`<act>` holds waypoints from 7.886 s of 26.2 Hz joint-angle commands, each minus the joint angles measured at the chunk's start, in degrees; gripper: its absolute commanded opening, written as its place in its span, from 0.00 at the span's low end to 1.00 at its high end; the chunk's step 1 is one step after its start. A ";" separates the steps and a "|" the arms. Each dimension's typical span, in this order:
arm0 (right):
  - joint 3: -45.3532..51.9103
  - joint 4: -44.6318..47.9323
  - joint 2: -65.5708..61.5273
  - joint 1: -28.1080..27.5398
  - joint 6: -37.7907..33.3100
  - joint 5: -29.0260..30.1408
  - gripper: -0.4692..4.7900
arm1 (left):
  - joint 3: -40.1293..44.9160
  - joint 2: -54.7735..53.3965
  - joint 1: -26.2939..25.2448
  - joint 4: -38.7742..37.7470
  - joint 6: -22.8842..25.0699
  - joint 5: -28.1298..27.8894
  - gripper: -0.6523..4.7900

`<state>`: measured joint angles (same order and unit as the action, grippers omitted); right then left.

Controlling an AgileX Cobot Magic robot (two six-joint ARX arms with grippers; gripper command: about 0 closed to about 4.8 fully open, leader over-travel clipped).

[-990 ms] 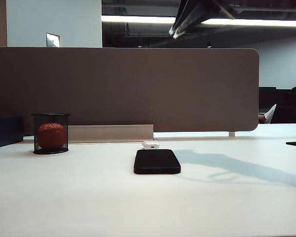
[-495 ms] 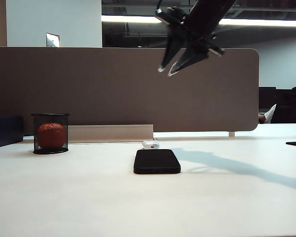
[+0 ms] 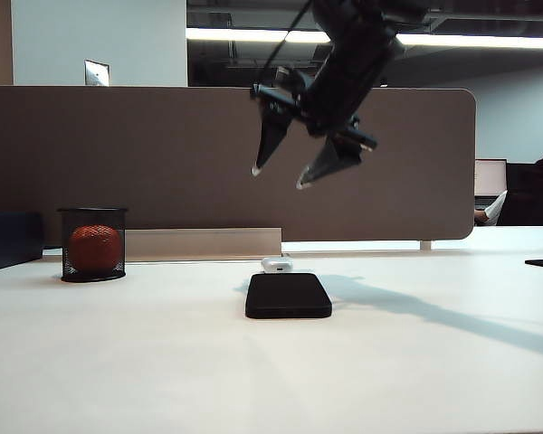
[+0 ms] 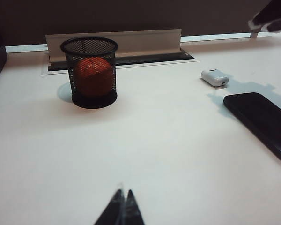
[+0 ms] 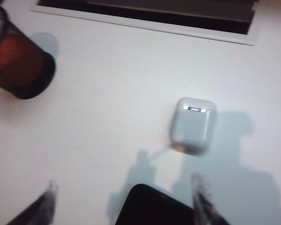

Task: Find the wireless headphone case on the desktop and place it on the left side of the phone.

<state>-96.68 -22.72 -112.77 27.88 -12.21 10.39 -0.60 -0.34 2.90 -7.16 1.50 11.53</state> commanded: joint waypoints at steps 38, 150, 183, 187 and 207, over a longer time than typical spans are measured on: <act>-13.79 9.29 -21.44 1.77 -2.84 -13.25 1.00 | -0.15 -0.04 -0.11 0.42 0.00 0.26 0.11; -20.65 -1.84 -22.73 2.89 -2.82 -16.70 0.46 | -0.20 -0.02 -0.11 1.70 0.02 0.07 0.11; -20.55 -15.63 -17.53 15.65 -5.25 -16.79 0.46 | -0.22 -0.02 -0.11 1.73 0.02 0.07 0.11; -20.52 -16.72 -17.53 16.24 -6.25 -16.90 0.46 | -0.22 -0.04 -0.11 1.75 0.02 0.07 0.11; -17.38 -20.57 -17.64 16.41 -8.41 -14.47 0.46 | -0.20 -0.04 -0.13 3.19 0.02 0.07 0.11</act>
<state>-114.56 -43.77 -130.89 43.94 -19.94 -5.06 -0.62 -0.34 2.87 -4.95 1.50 11.49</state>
